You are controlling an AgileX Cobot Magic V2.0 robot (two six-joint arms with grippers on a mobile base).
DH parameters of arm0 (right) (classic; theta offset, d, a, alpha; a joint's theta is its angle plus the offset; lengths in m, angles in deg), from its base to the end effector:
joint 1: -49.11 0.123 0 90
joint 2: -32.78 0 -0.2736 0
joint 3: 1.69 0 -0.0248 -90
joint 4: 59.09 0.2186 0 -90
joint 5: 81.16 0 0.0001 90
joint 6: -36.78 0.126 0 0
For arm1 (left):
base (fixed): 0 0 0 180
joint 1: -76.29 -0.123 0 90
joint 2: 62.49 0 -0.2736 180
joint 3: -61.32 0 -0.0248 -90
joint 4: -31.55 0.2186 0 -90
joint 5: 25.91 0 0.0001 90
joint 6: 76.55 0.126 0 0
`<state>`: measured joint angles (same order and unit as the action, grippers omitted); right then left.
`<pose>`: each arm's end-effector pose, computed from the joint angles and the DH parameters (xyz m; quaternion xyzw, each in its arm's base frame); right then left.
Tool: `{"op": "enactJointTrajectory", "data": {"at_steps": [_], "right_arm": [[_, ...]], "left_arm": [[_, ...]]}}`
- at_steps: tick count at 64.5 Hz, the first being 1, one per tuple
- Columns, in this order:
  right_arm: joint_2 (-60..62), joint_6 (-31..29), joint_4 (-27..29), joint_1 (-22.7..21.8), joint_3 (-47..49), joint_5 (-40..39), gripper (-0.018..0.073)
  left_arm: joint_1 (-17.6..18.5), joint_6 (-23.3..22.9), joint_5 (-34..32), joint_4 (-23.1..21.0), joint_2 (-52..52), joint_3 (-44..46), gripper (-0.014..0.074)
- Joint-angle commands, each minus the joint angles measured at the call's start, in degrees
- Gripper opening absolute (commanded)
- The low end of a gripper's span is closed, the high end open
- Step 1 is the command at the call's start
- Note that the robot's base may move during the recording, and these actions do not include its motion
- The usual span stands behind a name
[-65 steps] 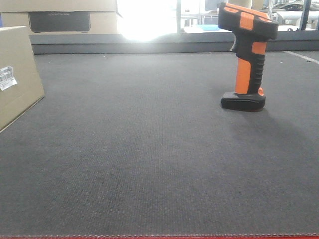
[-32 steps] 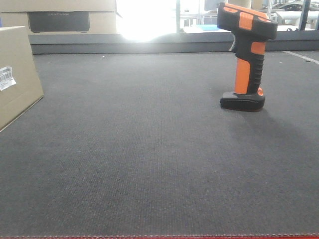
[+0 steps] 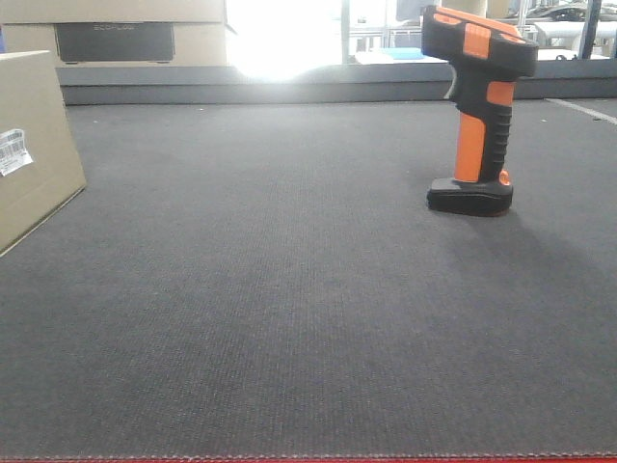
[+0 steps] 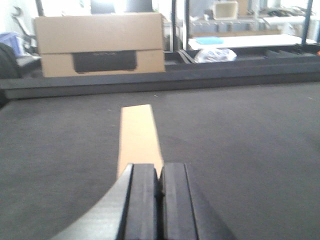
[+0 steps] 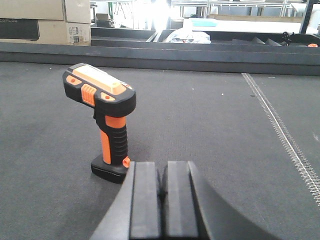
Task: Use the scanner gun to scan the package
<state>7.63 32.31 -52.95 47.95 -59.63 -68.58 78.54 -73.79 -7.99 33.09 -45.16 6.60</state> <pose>0.0918 0.0011 0.2778 0.0095 0.7407 0.0108 0.6716 0.0651 -0.0015 0.2954 0.0370 0.7059 0.0151 0.7072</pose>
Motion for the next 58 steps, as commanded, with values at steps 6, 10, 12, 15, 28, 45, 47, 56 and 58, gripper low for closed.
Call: {"op": "enactJointTrajectory", "data": {"at_steps": [6,10,12,15,28,45,47,56,58], "right_arm": [[0.3,-0.1,-0.3,-0.4,-0.1,-1.0,-0.0154],[0.3,-0.1,-0.3,-0.4,-0.1,-1.0,-0.0154],[0.3,-0.1,-0.3,-0.4,-0.1,-1.0,-0.0154],[0.3,-0.1,-0.3,-0.4,-0.1,-1.0,-0.0154],[0.3,-0.1,-0.3,-0.4,-0.1,-1.0,-0.0154],[0.3,-0.1,-0.3,-0.4,-0.1,-1.0,-0.0154],[0.3,-0.1,-0.3,-0.4,-0.1,-1.0,-0.0154],[0.3,-0.1,-0.3,-0.4,-0.1,-1.0,-0.0154],[0.3,-0.1,-0.3,-0.4,-0.1,-1.0,-0.0154]], "left_arm": [[-4.1,-0.5,-7.4,0.1,-7.2,-9.1,-0.0111],[-5.0,-0.5,-10.1,0.1,-9.2,-13.8,-0.0111],[-5.0,-0.5,-11.2,0.1,-9.2,-15.6,-0.0111],[-4.9,-0.5,-14.7,0.1,-9.2,-18.4,-0.0111],[-4.8,-0.5,-18.8,0.1,-9.2,-22.2,-0.0111],[-4.8,-0.5,-19.4,0.1,-9.2,-22.2,-0.0111],[-4.8,-0.5,-19.4,0.1,-9.2,-22.2,-0.0111],[-4.8,-0.5,-19.4,0.1,-9.2,-22.2,-0.0111],[-4.8,-0.5,-19.4,0.1,-9.2,-22.2,-0.0111]]}}
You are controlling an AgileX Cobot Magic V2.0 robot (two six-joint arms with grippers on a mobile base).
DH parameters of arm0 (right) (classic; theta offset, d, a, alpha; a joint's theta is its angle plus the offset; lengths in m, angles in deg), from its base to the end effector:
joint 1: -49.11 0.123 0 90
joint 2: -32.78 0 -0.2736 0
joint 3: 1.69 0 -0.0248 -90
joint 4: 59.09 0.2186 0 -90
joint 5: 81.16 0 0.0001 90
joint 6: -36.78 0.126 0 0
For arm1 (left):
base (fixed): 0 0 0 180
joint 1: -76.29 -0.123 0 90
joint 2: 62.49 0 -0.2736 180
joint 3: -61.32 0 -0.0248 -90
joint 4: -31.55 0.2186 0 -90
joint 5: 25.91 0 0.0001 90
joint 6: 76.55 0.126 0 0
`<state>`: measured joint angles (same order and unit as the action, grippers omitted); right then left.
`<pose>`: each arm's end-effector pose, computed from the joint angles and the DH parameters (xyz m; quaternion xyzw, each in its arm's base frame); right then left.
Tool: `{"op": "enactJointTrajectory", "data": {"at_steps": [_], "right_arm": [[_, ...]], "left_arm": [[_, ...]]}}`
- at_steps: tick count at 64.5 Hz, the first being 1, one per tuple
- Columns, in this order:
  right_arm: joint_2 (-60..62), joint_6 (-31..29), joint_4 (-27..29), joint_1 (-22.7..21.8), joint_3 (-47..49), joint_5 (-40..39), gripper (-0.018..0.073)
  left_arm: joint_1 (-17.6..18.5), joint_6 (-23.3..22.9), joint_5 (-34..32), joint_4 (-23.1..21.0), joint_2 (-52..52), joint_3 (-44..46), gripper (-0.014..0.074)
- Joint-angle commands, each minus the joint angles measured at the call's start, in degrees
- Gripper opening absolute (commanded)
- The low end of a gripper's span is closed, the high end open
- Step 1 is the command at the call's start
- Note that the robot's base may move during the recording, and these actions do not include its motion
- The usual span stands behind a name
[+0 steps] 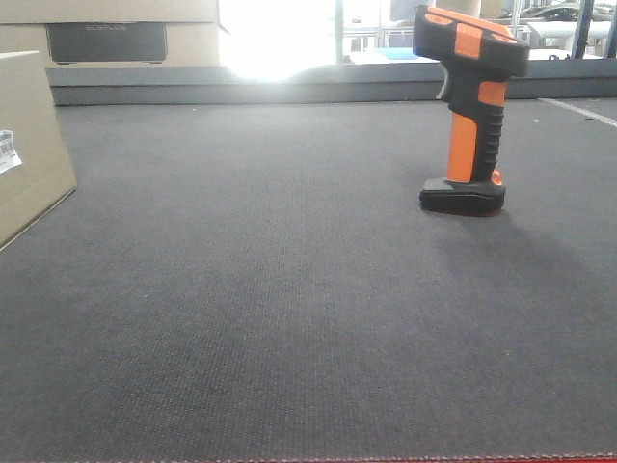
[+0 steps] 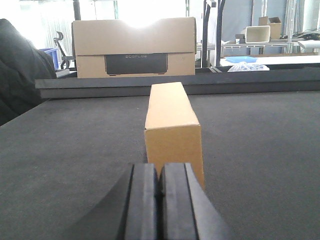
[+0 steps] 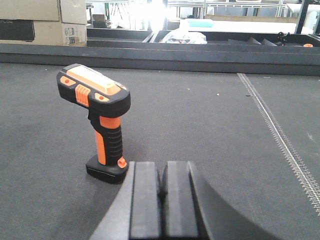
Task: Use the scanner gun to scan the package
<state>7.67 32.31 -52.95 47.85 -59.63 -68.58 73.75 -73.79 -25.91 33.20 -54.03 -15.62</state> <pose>0.0917 0.0009 0.2779 0.0102 0.7405 0.0102 0.6719 0.0708 0.0031 0.2155 0.0111 0.6781 0.0445 0.7336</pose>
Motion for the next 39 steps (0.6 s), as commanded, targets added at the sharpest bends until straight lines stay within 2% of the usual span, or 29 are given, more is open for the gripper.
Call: {"op": "enactJointTrajectory", "data": {"at_steps": [1,27,39], "right_arm": [[0.3,-0.1,-0.3,-0.3,-0.1,-1.0,-0.0154],[0.3,-0.1,-0.5,-0.3,-0.1,-1.0,-0.0154],[1.9,-0.1,-0.5,0.3,-3.3,-1.0,-0.0154]], "left_arm": [[0.0,-0.5,-1.4,0.0,-0.3,0.1,-0.0111],[0.0,-0.5,-1.4,0.0,-0.3,0.1,-0.0111],[0.0,-0.5,-1.4,0.0,-0.3,0.1,-0.0111]]}}
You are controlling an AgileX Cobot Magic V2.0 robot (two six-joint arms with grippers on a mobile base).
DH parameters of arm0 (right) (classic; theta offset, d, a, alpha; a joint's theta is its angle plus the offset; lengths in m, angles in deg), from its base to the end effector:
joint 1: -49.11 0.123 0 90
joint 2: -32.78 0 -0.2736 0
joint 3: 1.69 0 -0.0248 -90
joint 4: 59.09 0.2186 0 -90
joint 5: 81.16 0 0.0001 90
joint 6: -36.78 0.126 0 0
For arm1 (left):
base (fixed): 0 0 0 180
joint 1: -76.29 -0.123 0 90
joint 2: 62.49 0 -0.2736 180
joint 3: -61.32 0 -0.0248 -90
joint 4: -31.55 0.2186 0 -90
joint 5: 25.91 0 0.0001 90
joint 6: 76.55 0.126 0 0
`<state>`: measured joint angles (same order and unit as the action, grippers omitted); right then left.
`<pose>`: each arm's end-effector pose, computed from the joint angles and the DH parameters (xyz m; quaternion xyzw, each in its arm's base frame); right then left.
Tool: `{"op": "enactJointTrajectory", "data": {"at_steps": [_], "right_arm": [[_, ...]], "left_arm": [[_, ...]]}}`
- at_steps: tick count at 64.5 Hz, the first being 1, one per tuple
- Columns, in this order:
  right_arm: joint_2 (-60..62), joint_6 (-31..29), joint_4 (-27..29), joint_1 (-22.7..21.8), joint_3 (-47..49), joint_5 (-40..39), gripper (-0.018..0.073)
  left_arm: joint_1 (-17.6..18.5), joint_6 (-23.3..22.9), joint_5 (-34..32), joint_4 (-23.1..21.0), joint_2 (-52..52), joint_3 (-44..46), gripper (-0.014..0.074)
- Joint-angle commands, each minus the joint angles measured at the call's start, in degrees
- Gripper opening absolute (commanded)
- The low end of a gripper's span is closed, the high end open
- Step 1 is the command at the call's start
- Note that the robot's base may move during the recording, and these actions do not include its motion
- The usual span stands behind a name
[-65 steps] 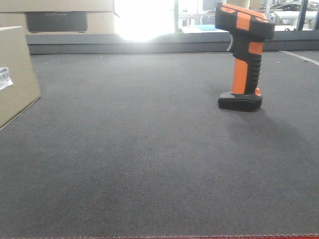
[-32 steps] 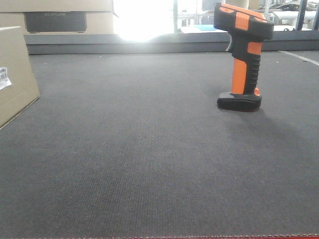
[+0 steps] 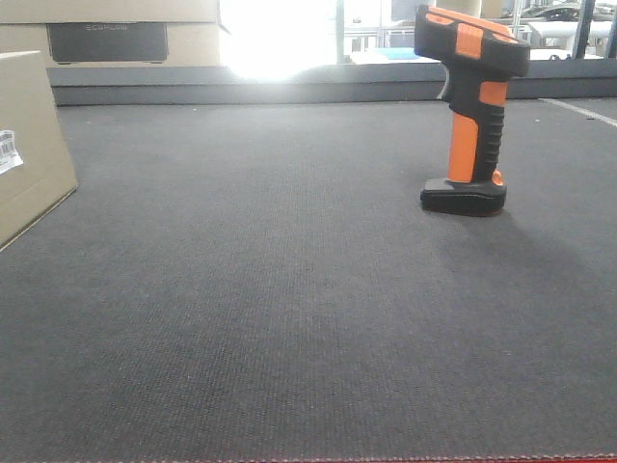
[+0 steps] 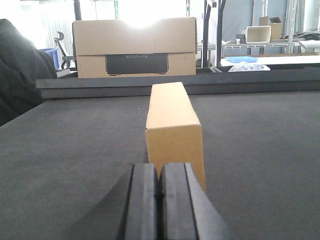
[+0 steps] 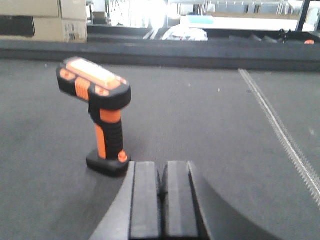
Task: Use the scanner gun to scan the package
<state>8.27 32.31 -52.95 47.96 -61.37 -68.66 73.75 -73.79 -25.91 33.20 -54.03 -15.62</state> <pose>0.0912 0.0011 0.2687 0.0097 0.7467 0.0108 0.6650 0.0708 0.0031 0.2155 0.0111 0.6781 0.0445 0.7336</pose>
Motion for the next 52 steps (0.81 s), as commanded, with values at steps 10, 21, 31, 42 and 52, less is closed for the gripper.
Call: {"op": "enactJointTrajectory", "data": {"at_steps": [10,21,31,42,52], "right_arm": [[9.0,-0.1,-0.5,0.2,-8.0,-0.9,-0.0154],[16.4,-0.1,-0.5,0.2,-14.9,-0.9,-0.0154],[16.4,-0.1,0.0,0.2,-17.2,-0.9,-0.0154],[16.4,-0.1,0.0,0.2,-17.2,-0.9,-0.0154],[16.4,-0.1,1.6,0.2,-17.2,-0.9,-0.0154]], "left_arm": [[0.0,-0.5,-1.4,0.0,-0.3,0.1,-0.0111],[0.0,-0.5,-1.4,0.0,-0.3,0.1,-0.0111],[0.0,-0.5,-1.4,0.0,-0.3,0.1,-0.0111],[-0.1,-0.5,-1.4,0.0,-0.3,0.1,-0.0111],[-0.1,-0.5,-1.4,0.0,-0.3,0.1,-0.0111]]}}
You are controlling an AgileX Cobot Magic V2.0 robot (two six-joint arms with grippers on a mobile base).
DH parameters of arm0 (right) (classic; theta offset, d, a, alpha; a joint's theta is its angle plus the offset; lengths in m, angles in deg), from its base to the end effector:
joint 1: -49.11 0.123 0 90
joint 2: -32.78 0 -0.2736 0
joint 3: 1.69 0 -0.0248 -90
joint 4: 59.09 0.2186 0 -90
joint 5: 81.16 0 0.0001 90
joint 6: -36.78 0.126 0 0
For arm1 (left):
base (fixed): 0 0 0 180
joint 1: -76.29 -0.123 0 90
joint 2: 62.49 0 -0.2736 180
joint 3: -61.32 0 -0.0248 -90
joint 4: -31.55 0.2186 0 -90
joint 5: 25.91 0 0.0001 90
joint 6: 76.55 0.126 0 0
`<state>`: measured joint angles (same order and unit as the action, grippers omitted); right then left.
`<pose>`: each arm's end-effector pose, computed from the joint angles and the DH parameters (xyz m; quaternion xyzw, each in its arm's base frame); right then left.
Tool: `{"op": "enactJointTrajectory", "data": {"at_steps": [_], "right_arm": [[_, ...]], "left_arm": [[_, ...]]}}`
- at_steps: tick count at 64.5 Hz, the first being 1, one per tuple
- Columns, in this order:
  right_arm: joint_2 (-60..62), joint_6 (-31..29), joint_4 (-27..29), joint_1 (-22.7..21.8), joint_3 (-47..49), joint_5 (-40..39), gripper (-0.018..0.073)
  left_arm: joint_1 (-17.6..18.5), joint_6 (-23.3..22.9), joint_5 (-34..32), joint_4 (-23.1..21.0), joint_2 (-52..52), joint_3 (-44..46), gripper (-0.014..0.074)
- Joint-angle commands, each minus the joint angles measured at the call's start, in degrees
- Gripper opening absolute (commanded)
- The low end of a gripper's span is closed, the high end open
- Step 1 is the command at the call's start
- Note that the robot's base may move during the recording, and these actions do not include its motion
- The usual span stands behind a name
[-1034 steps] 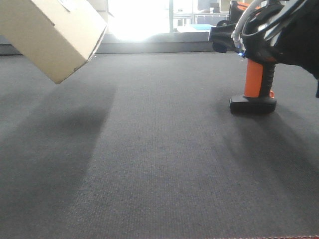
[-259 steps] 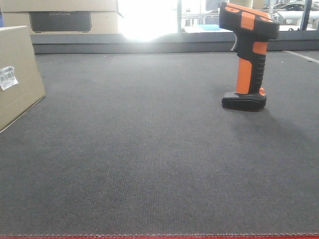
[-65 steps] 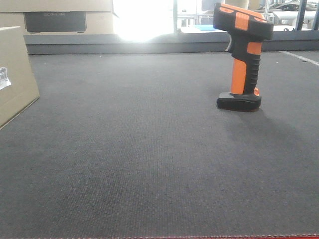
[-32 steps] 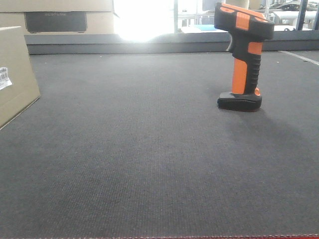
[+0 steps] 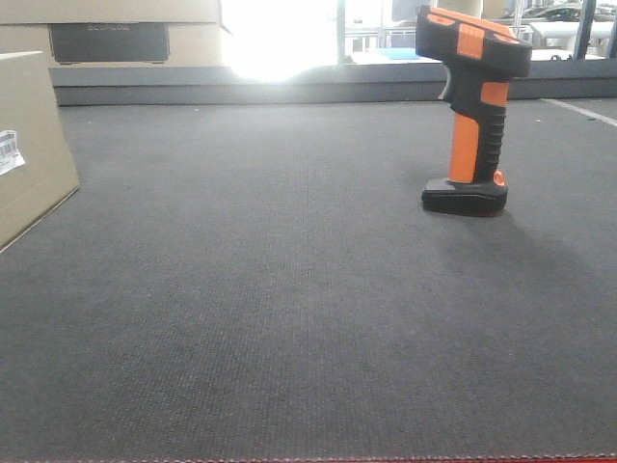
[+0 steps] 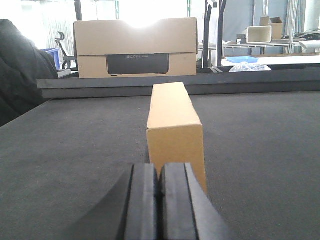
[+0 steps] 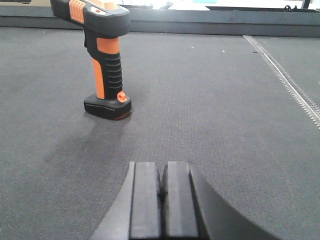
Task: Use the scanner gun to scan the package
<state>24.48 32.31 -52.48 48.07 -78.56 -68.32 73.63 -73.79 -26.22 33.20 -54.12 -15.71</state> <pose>0.0698 0.0020 0.1881 0.0115 0.7542 0.0150 0.6564 0.0707 0.0033 0.2158 0.0104 0.6761 0.0454 0.7353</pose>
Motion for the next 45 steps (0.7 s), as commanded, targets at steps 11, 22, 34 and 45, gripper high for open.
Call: {"op": "enactJointTrajectory", "data": {"at_steps": [11,22,34,45], "right_arm": [[0.2,-0.1,1.7,0.1,0.0,-1.2,-0.0154],[0.2,-0.1,1.7,-0.6,0.0,-1.2,-0.0154],[0.2,-0.1,1.7,-2.8,0.0,-1.2,-0.0154],[0.2,-0.1,1.7,-2.8,0.0,-1.2,-0.0154]], "left_arm": [[0.0,-0.5,-1.1,0.0,-0.3,0.1,-0.0111],[0.0,-0.5,-1.1,0.0,-0.3,0.1,-0.0111],[0.0,-0.5,-1.1,0.0,-0.3,0.1,-0.0111],[0.0,-0.5,-1.1,0.0,-0.3,0.1,-0.0111]]}}
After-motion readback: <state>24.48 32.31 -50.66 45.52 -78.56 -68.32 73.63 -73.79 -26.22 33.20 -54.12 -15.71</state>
